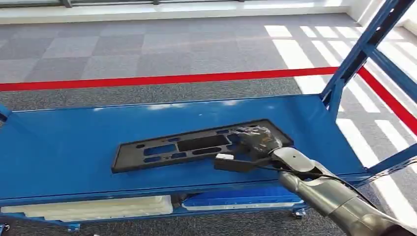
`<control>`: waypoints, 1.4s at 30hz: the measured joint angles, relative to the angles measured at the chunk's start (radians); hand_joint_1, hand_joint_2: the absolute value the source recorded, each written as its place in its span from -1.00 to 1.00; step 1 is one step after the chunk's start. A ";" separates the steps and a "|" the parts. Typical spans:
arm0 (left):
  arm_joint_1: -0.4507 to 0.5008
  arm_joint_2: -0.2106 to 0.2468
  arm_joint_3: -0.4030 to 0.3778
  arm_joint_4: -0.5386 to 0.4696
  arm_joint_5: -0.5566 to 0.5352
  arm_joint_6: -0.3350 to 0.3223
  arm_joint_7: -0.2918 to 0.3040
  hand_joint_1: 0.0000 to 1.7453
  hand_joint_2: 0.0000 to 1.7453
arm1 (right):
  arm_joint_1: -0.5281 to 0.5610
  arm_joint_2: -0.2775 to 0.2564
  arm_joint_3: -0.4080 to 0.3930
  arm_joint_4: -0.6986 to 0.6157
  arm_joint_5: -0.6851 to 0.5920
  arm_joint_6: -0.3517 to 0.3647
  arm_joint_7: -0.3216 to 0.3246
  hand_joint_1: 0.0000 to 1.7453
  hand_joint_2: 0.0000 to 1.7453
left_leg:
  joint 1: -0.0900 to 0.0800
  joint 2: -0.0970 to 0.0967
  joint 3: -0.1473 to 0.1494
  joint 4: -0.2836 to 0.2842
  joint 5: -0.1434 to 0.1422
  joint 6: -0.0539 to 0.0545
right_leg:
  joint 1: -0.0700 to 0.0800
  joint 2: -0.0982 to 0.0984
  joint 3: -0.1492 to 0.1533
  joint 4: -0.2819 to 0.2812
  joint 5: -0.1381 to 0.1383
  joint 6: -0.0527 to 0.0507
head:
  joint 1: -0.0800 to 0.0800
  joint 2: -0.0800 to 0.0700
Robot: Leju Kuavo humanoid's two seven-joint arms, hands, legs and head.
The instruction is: Take the parts from the cabinet and place them on the table.
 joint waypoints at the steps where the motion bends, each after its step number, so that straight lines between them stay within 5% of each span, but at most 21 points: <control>1: 0.000 0.000 0.000 0.000 0.000 0.000 0.000 -1.00 -1.00 | 0.008 0.001 -0.008 -0.001 0.004 -0.005 -0.005 1.00 1.00 | 0.000 0.000 0.000 0.000 0.000 0.000 | 0.000 0.000 0.000 0.000 0.000 0.000 | 0.000 0.000; 9: 0.002 0.000 -0.016 0.000 -0.019 -0.013 -0.086 -1.00 -1.00 | 0.101 0.015 -0.087 -0.071 0.032 -0.079 -0.021 1.00 1.00 | 0.000 0.000 0.000 0.000 0.000 0.000 | 0.000 0.000 0.000 0.000 0.000 0.000 | 0.000 0.000; 16: 0.004 0.000 -0.034 0.000 -0.030 -0.021 -0.124 -1.00 -1.00 | 0.177 0.062 -0.241 -0.247 0.006 -0.120 -0.089 1.00 1.00 | 0.000 -0.001 -0.001 0.000 0.000 0.000 | 0.000 0.000 -0.002 0.000 0.000 0.000 | 0.000 0.000; 23: 0.006 0.000 -0.041 0.000 -0.036 -0.029 -0.129 -1.00 -1.00 | 0.185 0.144 -0.376 -0.437 -0.191 -0.089 -0.185 1.00 1.00 | 0.000 -0.001 -0.001 -0.001 0.000 0.000 | 0.000 0.000 -0.002 0.000 0.000 0.000 | 0.000 0.000; 24: 0.006 0.000 -0.041 0.000 -0.036 -0.029 -0.132 -1.00 1.00 | 0.185 0.154 -0.387 -0.455 -0.212 -0.087 -0.197 1.00 1.00 | 0.000 -0.001 -0.001 -0.001 0.000 0.000 | 0.000 0.000 -0.002 0.000 0.000 0.000 | 0.000 0.000; 33: 0.008 0.000 -0.041 0.000 -0.039 -0.019 -0.109 -1.00 1.00 | 0.188 0.241 -0.442 -0.614 -0.390 -0.025 -0.228 1.00 1.00 | 0.000 -0.001 -0.001 -0.001 0.000 0.000 | 0.000 0.000 -0.002 0.000 0.000 0.000 | 0.000 0.000; 42: 0.009 0.000 -0.040 0.000 -0.020 -0.040 -0.118 -1.00 1.00 | 0.207 0.277 -0.445 -0.640 -0.578 0.055 -0.242 1.00 1.00 | 0.000 -0.001 -0.001 -0.001 0.000 0.000 | 0.000 0.000 -0.002 0.000 0.000 0.000 | 0.000 0.000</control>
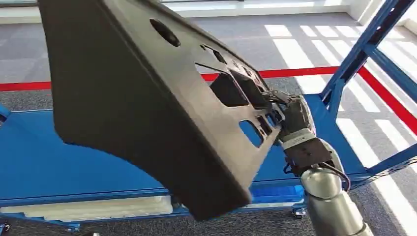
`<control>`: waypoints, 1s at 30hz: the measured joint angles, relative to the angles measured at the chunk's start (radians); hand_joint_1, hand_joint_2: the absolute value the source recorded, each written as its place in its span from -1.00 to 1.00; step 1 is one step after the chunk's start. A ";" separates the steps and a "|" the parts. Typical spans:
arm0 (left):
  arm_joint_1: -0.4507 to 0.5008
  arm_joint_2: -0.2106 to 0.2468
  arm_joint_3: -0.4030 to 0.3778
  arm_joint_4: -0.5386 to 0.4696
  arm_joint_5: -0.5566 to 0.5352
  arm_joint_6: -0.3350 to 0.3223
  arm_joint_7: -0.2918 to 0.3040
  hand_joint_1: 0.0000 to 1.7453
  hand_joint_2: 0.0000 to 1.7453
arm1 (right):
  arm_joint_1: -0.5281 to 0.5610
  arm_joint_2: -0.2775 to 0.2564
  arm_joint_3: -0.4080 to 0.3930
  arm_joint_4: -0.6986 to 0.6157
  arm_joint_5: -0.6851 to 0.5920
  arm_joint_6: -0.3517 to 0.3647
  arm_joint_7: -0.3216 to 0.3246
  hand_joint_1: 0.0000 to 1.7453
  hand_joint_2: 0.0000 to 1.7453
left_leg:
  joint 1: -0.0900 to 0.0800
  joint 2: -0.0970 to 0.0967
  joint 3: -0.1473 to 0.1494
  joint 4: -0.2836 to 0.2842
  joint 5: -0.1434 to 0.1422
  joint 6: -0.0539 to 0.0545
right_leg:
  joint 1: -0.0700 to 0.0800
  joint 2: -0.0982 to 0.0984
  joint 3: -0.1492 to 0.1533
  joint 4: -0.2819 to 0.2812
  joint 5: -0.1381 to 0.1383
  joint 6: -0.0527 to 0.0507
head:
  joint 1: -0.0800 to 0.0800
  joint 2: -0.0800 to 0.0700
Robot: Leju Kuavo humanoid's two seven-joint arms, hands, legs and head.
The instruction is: Take the parts from the cabinet and place them on the table.
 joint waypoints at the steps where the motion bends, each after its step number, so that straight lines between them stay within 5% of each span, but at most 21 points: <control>1: 0.000 0.000 0.001 0.000 0.010 -0.006 0.002 -1.00 1.00 | 0.008 0.003 0.000 0.000 -0.048 0.016 -0.011 1.00 1.00 | 0.000 0.000 0.000 0.000 0.000 0.000 | 0.000 0.000 0.000 0.000 0.000 0.000 | 0.000 0.000; 5: 0.001 0.001 0.009 0.000 0.043 -0.003 0.017 -1.00 1.00 | 0.036 0.014 0.006 0.000 -0.082 0.036 -0.038 1.00 1.00 | -0.007 -0.001 -0.002 0.005 -0.007 0.019 | -0.008 -0.001 0.001 -0.006 0.001 0.010 | 0.000 0.000; 7: 0.001 0.002 0.019 0.000 0.057 -0.006 0.027 -1.00 1.00 | 0.046 0.016 0.015 -0.002 -0.082 0.037 -0.043 1.00 1.00 | -0.010 -0.001 0.008 -0.017 0.008 0.037 | -0.008 0.001 0.008 -0.019 0.010 0.023 | 0.000 0.000; 8: 0.001 0.001 0.024 0.000 0.059 -0.007 0.034 -1.00 1.00 | 0.054 0.017 0.017 -0.005 -0.083 0.038 -0.044 1.00 1.00 | 0.001 0.006 0.022 -0.043 0.021 0.040 | -0.009 -0.001 0.012 -0.012 -0.005 0.022 | 0.000 0.000; 10: 0.000 0.002 0.031 0.000 0.066 -0.007 0.037 -1.00 1.00 | 0.058 0.017 0.023 -0.008 -0.090 0.046 -0.046 1.00 1.00 | 0.003 0.006 0.026 -0.055 0.027 0.049 | -0.007 0.000 -0.025 0.067 -0.064 0.023 | 0.000 0.000; 12: 0.002 0.001 0.035 0.001 0.068 -0.008 0.044 -1.00 1.00 | 0.070 0.016 0.024 -0.008 -0.098 0.050 -0.046 1.00 1.00 | 0.005 0.007 0.024 -0.055 0.027 0.049 | -0.013 0.000 -0.097 0.215 -0.126 0.032 | 0.000 0.000; 13: 0.003 0.001 0.037 0.001 0.068 -0.006 0.046 -1.00 1.00 | 0.077 0.016 0.026 -0.008 -0.100 0.053 -0.047 1.00 1.00 | 0.007 0.007 0.023 -0.054 0.027 0.048 | -0.016 0.000 -0.117 0.253 -0.127 0.038 | 0.000 0.000; 15: 0.005 0.001 0.042 0.001 0.070 -0.002 0.047 -1.00 1.00 | 0.083 0.016 0.030 -0.008 -0.111 0.058 -0.047 1.00 1.00 | 0.016 0.006 0.023 -0.051 0.026 0.038 | -0.025 -0.001 -0.094 0.193 -0.057 0.057 | 0.000 0.000; 17: 0.005 0.000 0.045 0.002 0.071 -0.002 0.047 -1.00 1.00 | 0.082 0.015 0.035 -0.007 -0.117 0.062 -0.047 1.00 1.00 | 0.028 0.006 0.019 -0.034 0.018 0.016 | -0.039 -0.005 -0.015 0.015 0.038 0.081 | 0.000 0.000; 18: 0.005 0.003 0.048 0.001 0.074 -0.002 0.049 -1.00 1.00 | 0.082 0.013 0.037 -0.004 -0.118 0.065 -0.047 1.00 1.00 | 0.025 0.003 0.010 -0.028 0.017 0.004 | -0.032 -0.001 -0.006 0.005 0.016 0.086 | 0.003 0.000; 19: 0.004 0.003 0.050 0.002 0.074 -0.002 0.051 -1.00 1.00 | 0.086 0.013 0.040 -0.004 -0.118 0.066 -0.048 1.00 1.00 | 0.021 0.001 0.008 -0.021 0.020 -0.001 | -0.031 0.008 -0.017 0.011 0.034 0.062 | 0.000 0.000; 23: 0.008 0.001 0.058 0.002 0.080 -0.009 0.052 -1.00 1.00 | 0.090 0.012 0.046 0.002 -0.121 0.067 -0.053 1.00 1.00 | 0.025 0.000 -0.002 -0.016 0.025 -0.015 | -0.035 0.000 -0.036 0.012 0.040 0.029 | 0.000 0.000; 25: 0.007 0.000 0.059 0.002 0.084 -0.015 0.053 -1.00 1.00 | 0.091 0.012 0.048 0.002 -0.122 0.067 -0.053 1.00 1.00 | 0.025 0.001 -0.032 0.061 -0.059 -0.024 | -0.033 -0.004 -0.055 0.012 0.051 0.011 | -0.001 0.000; 27: 0.007 0.000 0.061 0.002 0.090 -0.026 0.053 -1.00 1.00 | 0.093 0.011 0.053 0.005 -0.123 0.067 -0.054 1.00 1.00 | 0.024 0.001 -0.080 0.217 -0.146 -0.028 | -0.026 -0.009 -0.074 0.012 0.063 0.000 | -0.001 0.000; 28: 0.008 0.000 0.062 0.003 0.092 -0.027 0.053 -1.00 1.00 | 0.094 0.010 0.055 0.009 -0.123 0.069 -0.054 1.00 1.00 | 0.024 0.001 -0.088 0.271 -0.166 -0.025 | -0.022 -0.011 -0.083 0.013 0.070 -0.003 | -0.001 0.000; 30: 0.008 0.000 0.065 0.003 0.092 -0.028 0.052 -1.00 1.00 | 0.097 0.008 0.061 0.013 -0.124 0.070 -0.054 1.00 1.00 | 0.020 0.001 -0.038 0.226 -0.137 -0.012 | -0.014 -0.013 -0.095 0.013 0.080 -0.006 | -0.001 0.000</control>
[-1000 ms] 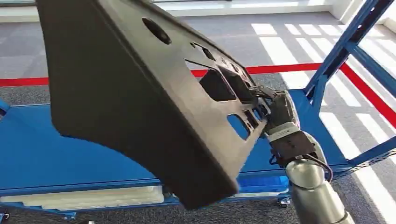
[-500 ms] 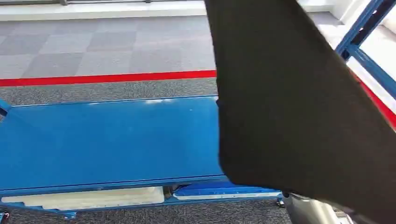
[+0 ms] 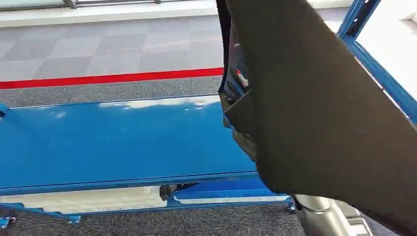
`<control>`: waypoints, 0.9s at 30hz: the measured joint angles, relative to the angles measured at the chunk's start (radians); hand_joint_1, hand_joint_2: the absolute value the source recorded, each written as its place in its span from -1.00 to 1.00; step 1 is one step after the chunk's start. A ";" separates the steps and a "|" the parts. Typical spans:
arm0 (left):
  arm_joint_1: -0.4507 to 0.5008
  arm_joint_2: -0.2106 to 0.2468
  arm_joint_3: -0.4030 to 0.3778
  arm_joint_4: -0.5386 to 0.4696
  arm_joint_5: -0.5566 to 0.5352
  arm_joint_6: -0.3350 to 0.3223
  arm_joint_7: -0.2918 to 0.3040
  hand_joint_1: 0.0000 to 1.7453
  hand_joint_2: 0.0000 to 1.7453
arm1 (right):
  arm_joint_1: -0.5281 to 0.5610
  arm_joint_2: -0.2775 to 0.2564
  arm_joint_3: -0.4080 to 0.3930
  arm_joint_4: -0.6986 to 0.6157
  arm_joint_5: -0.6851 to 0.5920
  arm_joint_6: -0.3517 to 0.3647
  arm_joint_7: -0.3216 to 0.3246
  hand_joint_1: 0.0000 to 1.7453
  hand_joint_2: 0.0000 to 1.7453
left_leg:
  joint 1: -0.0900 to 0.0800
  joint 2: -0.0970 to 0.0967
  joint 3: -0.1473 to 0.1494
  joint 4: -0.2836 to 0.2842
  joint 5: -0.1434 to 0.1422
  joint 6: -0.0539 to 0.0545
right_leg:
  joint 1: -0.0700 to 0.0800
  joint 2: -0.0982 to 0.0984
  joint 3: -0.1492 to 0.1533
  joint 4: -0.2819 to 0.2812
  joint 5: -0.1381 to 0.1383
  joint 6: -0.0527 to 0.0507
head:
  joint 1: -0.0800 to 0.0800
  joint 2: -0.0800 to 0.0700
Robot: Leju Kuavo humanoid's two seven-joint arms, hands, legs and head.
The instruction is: Take the parts from the cabinet and place them on the table.
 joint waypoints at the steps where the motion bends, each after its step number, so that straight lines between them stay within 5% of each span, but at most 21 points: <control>1: 0.000 0.000 0.001 0.000 0.000 0.000 0.000 -1.00 1.00 | -0.001 -0.001 0.002 0.002 -0.001 0.000 0.000 1.00 1.00 | -0.005 0.000 0.052 -0.077 0.032 0.012 | 0.004 0.000 -0.003 0.000 0.004 -0.001 | 0.000 0.000; 2: -0.001 0.000 0.002 0.000 -0.001 0.000 0.000 -1.00 1.00 | -0.001 -0.002 0.004 0.002 -0.003 0.003 -0.001 1.00 1.00 | -0.013 -0.001 0.116 -0.176 0.063 0.031 | 0.009 0.000 -0.005 0.000 0.009 -0.001 | 0.000 0.000; 3: -0.003 0.000 0.002 0.000 -0.002 0.000 0.000 -1.00 1.00 | -0.001 -0.003 0.006 0.002 -0.004 0.003 -0.001 1.00 1.00 | -0.026 -0.003 0.160 -0.252 0.063 0.052 | 0.006 0.000 -0.007 0.000 0.012 0.000 | 0.000 0.000; 8: -0.001 0.003 0.004 0.001 -0.003 0.000 -0.002 -1.00 1.00 | -0.004 -0.007 0.011 0.006 -0.006 0.006 -0.002 1.00 1.00 | -0.035 0.001 0.163 -0.292 0.093 0.059 | 0.003 -0.002 -0.015 -0.010 0.040 0.038 | 0.000 0.000; 9: -0.003 0.003 0.004 0.001 -0.003 0.000 -0.002 -1.00 1.00 | -0.004 -0.012 0.011 0.008 -0.007 0.006 -0.002 1.00 1.00 | -0.027 0.009 0.160 -0.304 0.106 0.054 | 0.001 0.002 -0.019 0.003 0.016 0.038 | 0.000 0.000; 10: -0.005 0.003 0.005 0.001 -0.003 0.000 -0.003 -1.00 1.00 | -0.007 -0.014 0.013 0.010 -0.006 0.008 -0.002 1.00 1.00 | -0.026 0.008 0.150 -0.305 0.116 0.061 | 0.002 0.004 -0.026 0.031 -0.029 0.038 | 0.001 0.000; 13: -0.004 0.000 0.005 0.004 -0.003 -0.002 -0.001 -1.00 1.00 | -0.008 -0.025 0.017 0.019 -0.008 0.014 -0.002 1.00 1.00 | -0.027 0.011 0.110 -0.299 0.139 0.061 | 0.002 0.004 -0.076 0.229 -0.158 0.045 | 0.001 0.000; 14: -0.004 0.000 0.005 0.004 -0.003 -0.002 0.000 -1.00 1.00 | -0.008 -0.029 0.018 0.023 -0.011 0.016 -0.002 1.00 1.00 | -0.026 0.013 0.097 -0.296 0.147 0.059 | 0.002 0.004 -0.074 0.259 -0.153 0.049 | 0.001 0.000; 16: -0.003 -0.001 0.006 0.004 -0.003 -0.004 0.002 -1.00 1.00 | -0.009 -0.033 0.020 0.027 -0.016 0.016 -0.002 1.00 1.00 | -0.025 0.014 0.077 -0.291 0.158 0.055 | 0.000 0.004 -0.031 0.220 -0.103 0.056 | 0.001 0.000; 17: -0.004 -0.001 0.007 0.004 -0.003 -0.005 0.004 -1.00 1.00 | -0.011 -0.035 0.023 0.029 -0.021 0.016 -0.002 1.00 1.00 | -0.022 0.014 0.061 -0.283 0.165 0.049 | -0.001 0.003 0.043 0.114 -0.055 0.062 | 0.001 0.000; 18: -0.004 -0.002 0.007 0.005 -0.003 -0.006 0.006 -1.00 1.00 | -0.013 -0.037 0.026 0.030 -0.026 0.017 -0.002 1.00 1.00 | -0.021 0.014 0.052 -0.274 0.169 0.045 | -0.002 0.003 0.100 0.029 -0.039 0.063 | 0.002 0.000; 19: -0.004 -0.002 0.007 0.005 -0.003 -0.006 0.008 -1.00 1.00 | -0.016 -0.039 0.028 0.031 -0.027 0.018 -0.002 1.00 1.00 | -0.024 0.014 0.042 -0.266 0.171 0.041 | 0.001 0.004 0.132 -0.026 -0.070 0.056 | 0.002 0.000; 22: -0.003 -0.002 0.008 0.005 -0.003 -0.006 0.014 -1.00 1.00 | -0.014 -0.042 0.029 0.032 -0.031 0.018 -0.002 1.00 1.00 | -0.027 0.014 0.032 -0.259 0.189 0.030 | 0.006 0.008 0.125 -0.041 -0.067 0.041 | 0.001 0.000; 24: 0.001 -0.002 0.009 0.005 -0.003 -0.005 0.015 -1.00 1.00 | -0.016 -0.042 0.033 0.033 -0.036 0.018 -0.002 1.00 1.00 | -0.023 0.012 0.023 -0.260 0.196 0.024 | 0.000 0.003 0.111 -0.043 -0.050 0.013 | 0.001 0.000; 25: 0.000 -0.002 0.009 0.005 -0.003 -0.005 0.016 -1.00 1.00 | -0.017 -0.043 0.034 0.035 -0.038 0.018 -0.002 1.00 1.00 | -0.023 0.010 0.018 -0.244 0.157 0.014 | 0.000 0.000 0.100 -0.043 -0.041 -0.001 | -0.001 0.000; 27: 0.000 -0.002 0.009 0.005 -0.003 -0.002 0.018 -1.00 1.00 | -0.015 -0.043 0.035 0.036 -0.043 0.019 -0.003 1.00 1.00 | -0.016 0.010 -0.014 -0.129 0.042 -0.001 | 0.001 -0.001 0.070 -0.042 -0.019 -0.010 | -0.002 0.000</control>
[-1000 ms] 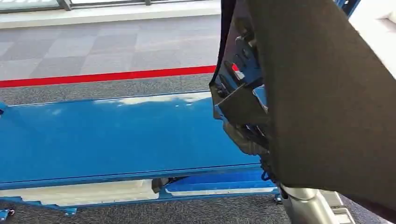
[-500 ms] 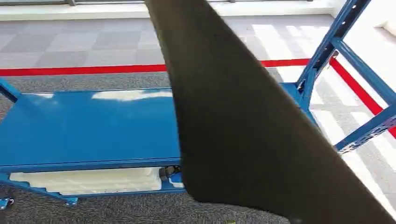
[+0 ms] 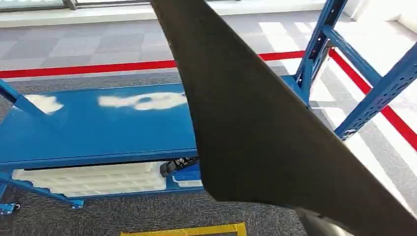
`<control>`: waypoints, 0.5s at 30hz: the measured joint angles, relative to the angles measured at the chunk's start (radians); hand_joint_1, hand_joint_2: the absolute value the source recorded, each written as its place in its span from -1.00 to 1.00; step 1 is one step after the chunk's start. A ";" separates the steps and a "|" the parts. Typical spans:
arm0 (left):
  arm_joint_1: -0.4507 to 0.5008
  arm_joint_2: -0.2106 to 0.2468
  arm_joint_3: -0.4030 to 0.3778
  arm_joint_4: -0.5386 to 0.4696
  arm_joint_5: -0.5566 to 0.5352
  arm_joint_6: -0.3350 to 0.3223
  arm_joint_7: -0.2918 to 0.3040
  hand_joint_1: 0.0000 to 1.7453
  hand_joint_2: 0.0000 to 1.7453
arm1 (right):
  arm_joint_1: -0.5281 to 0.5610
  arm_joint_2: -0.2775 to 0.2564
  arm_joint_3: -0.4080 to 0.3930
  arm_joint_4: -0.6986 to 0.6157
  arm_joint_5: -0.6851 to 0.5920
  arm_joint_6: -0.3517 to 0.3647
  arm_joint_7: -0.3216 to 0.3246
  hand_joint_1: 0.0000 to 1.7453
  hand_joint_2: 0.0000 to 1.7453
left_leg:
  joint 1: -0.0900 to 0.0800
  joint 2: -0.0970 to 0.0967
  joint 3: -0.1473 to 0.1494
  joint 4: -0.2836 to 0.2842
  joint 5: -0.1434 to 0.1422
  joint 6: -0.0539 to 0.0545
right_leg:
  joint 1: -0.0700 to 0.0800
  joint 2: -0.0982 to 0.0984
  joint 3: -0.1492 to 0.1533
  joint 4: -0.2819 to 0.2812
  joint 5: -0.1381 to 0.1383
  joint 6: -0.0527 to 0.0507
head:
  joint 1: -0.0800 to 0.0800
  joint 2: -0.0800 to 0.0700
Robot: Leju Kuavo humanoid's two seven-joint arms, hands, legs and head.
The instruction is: Take the parts from the cabinet and place them on the table.
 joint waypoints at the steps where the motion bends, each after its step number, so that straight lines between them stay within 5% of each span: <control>1: 0.000 0.000 0.000 0.000 0.000 0.002 0.000 -1.00 1.00 | 0.003 -0.001 0.000 0.001 -0.002 0.000 -0.001 1.00 1.00 | 0.002 0.000 -0.017 0.080 -0.047 -0.004 | 0.001 -0.002 -0.015 0.001 0.012 0.000 | 0.000 0.000; 2: 0.000 0.000 0.000 0.000 0.000 0.004 0.000 -1.00 1.00 | 0.006 -0.003 0.000 0.001 -0.004 0.000 -0.003 1.00 1.00 | 0.004 0.000 -0.026 0.143 -0.069 -0.005 | 0.002 -0.003 -0.030 0.001 0.022 0.001 | 0.000 0.000; 4: 0.000 0.000 0.000 0.000 -0.002 0.007 0.003 -1.00 1.00 | 0.013 -0.005 0.000 0.001 -0.008 0.000 -0.006 1.00 1.00 | 0.004 0.000 0.012 0.146 -0.031 -0.001 | 0.004 -0.006 -0.055 0.002 0.041 0.003 | 0.000 0.000; 6: -0.001 0.000 0.000 0.000 -0.003 0.008 0.003 -1.00 1.00 | 0.013 -0.006 0.001 0.001 -0.016 0.005 -0.011 1.00 1.00 | 0.000 -0.002 0.126 -0.008 0.035 0.017 | 0.008 -0.005 -0.073 0.002 0.058 0.005 | 0.000 0.000; 8: -0.003 0.002 0.000 0.000 -0.009 0.011 0.004 -1.00 1.00 | 0.013 -0.006 0.002 0.000 -0.022 0.008 -0.018 1.00 1.00 | -0.014 -0.007 0.237 -0.177 0.022 0.045 | 0.012 -0.005 -0.082 0.003 0.071 0.013 | 0.000 0.000; 9: -0.004 0.002 0.000 0.000 -0.012 0.011 0.004 -1.00 1.00 | 0.014 -0.007 0.002 0.000 -0.025 0.010 -0.019 1.00 1.00 | -0.014 -0.008 0.245 -0.197 0.018 0.041 | 0.007 -0.006 -0.084 0.001 0.081 0.021 | 0.001 0.000; 12: -0.001 0.002 0.000 0.000 -0.020 0.023 0.010 -1.00 1.00 | 0.014 -0.010 0.006 -0.001 -0.041 0.016 -0.021 1.00 1.00 | -0.018 -0.007 0.237 -0.212 0.037 0.051 | 0.004 -0.004 -0.093 -0.007 0.106 0.041 | 0.001 0.000; 15: -0.002 0.002 0.000 0.000 -0.022 0.029 0.015 -1.00 1.00 | 0.015 -0.015 0.009 0.000 -0.051 0.019 -0.023 1.00 1.00 | -0.011 0.003 0.196 -0.211 0.072 0.063 | 0.003 0.004 -0.131 0.103 -0.037 0.040 | 0.002 0.000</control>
